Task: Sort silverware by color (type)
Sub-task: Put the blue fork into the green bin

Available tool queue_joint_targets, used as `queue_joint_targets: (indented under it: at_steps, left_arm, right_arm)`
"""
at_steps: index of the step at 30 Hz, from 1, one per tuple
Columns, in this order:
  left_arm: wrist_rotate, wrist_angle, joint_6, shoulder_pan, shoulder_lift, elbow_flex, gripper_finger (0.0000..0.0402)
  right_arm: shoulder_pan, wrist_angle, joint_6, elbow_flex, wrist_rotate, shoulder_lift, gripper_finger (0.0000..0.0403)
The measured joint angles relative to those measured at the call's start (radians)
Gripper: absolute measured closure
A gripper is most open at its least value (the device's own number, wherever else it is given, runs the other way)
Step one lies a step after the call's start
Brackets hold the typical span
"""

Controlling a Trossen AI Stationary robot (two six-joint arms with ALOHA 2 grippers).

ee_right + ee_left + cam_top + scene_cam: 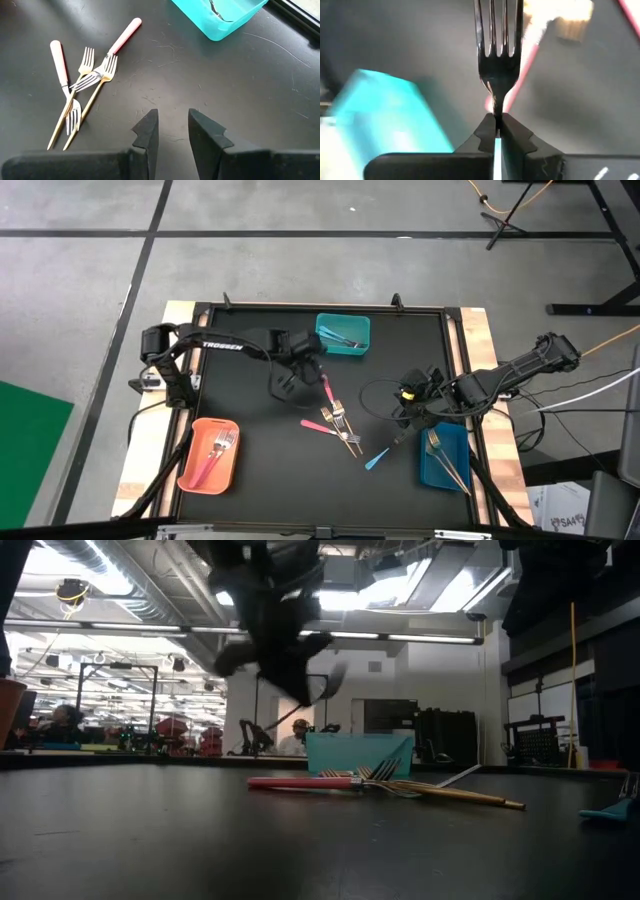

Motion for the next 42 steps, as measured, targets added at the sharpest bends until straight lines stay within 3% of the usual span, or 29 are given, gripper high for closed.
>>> queue_joint_targets:
  at_steps: [7, 15, 25, 42]
  left_arm:
    - [0.000, 0.176, 0.041, 0.053, -0.002, 0.084, 0.0394]
    - [0.011, 0.376, 0.061, 0.149, 0.005, 0.089, 0.0394]
    - [0.049, 0.478, 0.057, 0.238, 0.099, 0.089, 0.0395]
    - [-0.004, 0.596, 0.059, 0.253, 0.306, 0.089, 0.0391]
  right_arm:
    - [0.000, 0.000, 0.000, 0.000, 0.000, 0.000, 0.0308]
    - [0.000, 0.000, 0.000, 0.000, 0.001, 0.000, 0.0308]
    - [0.000, -0.001, 0.000, -0.001, 0.012, 0.000, 0.0308]
    - [0.000, -0.001, 0.000, -0.001, 0.020, 0.000, 0.0308]
